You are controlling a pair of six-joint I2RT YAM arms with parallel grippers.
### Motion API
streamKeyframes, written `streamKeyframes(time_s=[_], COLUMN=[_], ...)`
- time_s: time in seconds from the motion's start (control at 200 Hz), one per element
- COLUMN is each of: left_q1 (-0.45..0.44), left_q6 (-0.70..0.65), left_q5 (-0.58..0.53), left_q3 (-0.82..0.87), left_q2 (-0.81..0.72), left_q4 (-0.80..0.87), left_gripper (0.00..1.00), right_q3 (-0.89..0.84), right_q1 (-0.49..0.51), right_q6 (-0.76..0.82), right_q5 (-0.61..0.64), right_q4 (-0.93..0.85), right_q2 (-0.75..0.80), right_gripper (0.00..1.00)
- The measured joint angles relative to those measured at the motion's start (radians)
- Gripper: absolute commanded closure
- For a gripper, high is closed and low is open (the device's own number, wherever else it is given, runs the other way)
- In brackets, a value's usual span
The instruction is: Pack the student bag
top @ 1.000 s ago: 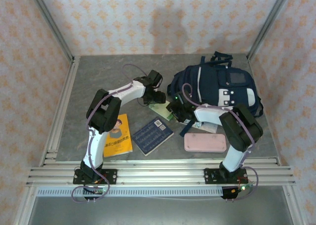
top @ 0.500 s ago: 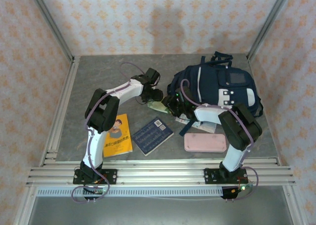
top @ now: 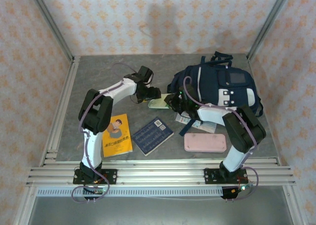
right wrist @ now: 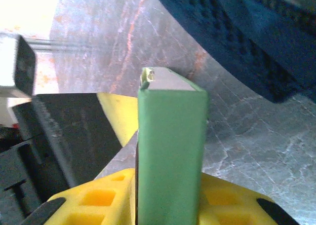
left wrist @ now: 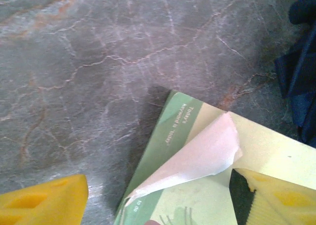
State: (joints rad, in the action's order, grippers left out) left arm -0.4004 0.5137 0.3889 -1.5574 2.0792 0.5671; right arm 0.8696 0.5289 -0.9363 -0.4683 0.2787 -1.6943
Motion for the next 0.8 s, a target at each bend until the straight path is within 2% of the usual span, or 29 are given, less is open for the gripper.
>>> streamKeyframes(time_s=[0.095,0.19,0.36,0.435,0.621,0.776,0.801], left_q1=[0.010,0.010,0.011,0.011,0.019,0.042,0.045], left_q6=[0.026,0.050,0.087,0.093,0.100,0.109,0.108], left_q5=[0.024,0.045,0.076,0.077,0.075,0.078,0.084], left_q3=[0.020,0.037,0.072,0.079,0.106,0.153,0.162], left_q2=[0.000,0.000,-0.003,-0.009,-0.093,-0.283,-0.314], left_q4=[-0.017,-0.041,-0.101,-0.109,-0.084,-0.077,-0.078], left_gripper=[0.22,0.25,0.27,0.27,0.18,0.01,0.00], right_q3=[0.000,0.000,0.000,0.000,0.013,0.067,0.075], right_q1=[-0.003,-0.006,-0.017,-0.019,-0.026,-0.045,-0.049], right_q6=[0.010,0.018,0.028,0.029,0.090,0.179,0.189], right_q5=[-0.005,-0.012,-0.013,-0.014,-0.031,-0.107,-0.122], right_q4=[0.007,0.005,-0.016,-0.024,-0.061,-0.145,-0.152], right_q2=[0.007,0.007,0.007,0.007,0.026,0.100,0.115], right_gripper=[0.69,0.74,0.98,1.00,1.00,1.00,1.00])
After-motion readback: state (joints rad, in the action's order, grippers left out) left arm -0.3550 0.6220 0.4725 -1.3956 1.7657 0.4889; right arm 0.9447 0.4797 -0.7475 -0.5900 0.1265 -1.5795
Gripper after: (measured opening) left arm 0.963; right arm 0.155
